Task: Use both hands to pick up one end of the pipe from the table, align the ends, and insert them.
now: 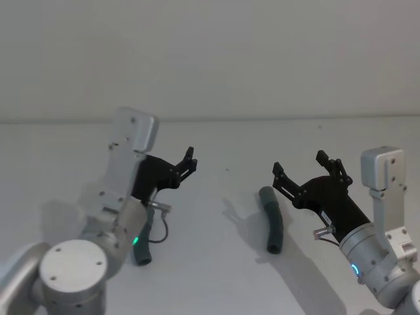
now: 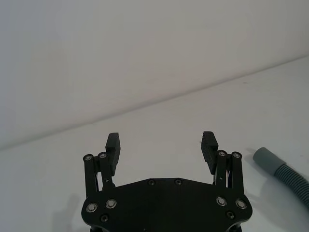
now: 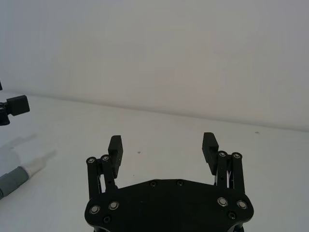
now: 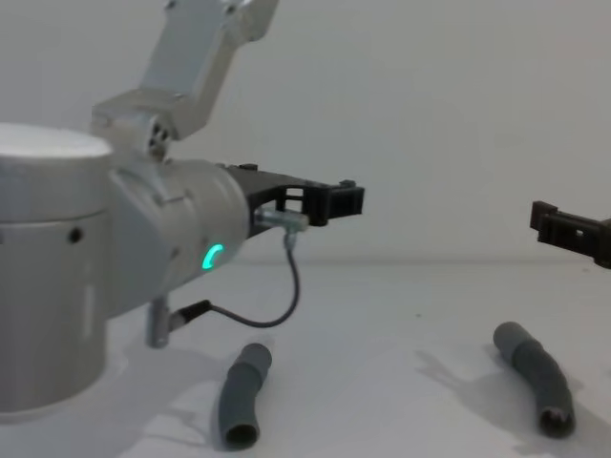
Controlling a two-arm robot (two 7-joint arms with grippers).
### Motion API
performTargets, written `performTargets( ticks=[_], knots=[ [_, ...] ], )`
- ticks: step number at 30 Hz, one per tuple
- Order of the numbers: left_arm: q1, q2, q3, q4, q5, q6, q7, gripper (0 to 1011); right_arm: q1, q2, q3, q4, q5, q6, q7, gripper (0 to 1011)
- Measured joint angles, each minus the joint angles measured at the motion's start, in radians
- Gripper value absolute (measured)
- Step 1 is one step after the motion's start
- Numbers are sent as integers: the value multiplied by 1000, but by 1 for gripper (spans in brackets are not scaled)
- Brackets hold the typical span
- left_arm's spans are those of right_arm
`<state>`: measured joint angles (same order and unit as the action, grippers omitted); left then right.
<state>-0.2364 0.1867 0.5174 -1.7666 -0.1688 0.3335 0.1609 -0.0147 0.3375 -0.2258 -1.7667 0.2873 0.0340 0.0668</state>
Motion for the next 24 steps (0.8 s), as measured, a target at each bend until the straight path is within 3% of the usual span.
performTargets(
  ticks=[12,19,24],
  knots=[
    [49,-133,37,-71,67,200,191,1001,0,0,0,0,0,0,0,1002],
    [65,-171,47,-93,88,262,249,1001,0,0,0,0,0,0,0,1002],
    [88,-173,36,-135,88,333,264,1001,0,0,0,0,0,0,0,1002]
  ],
)
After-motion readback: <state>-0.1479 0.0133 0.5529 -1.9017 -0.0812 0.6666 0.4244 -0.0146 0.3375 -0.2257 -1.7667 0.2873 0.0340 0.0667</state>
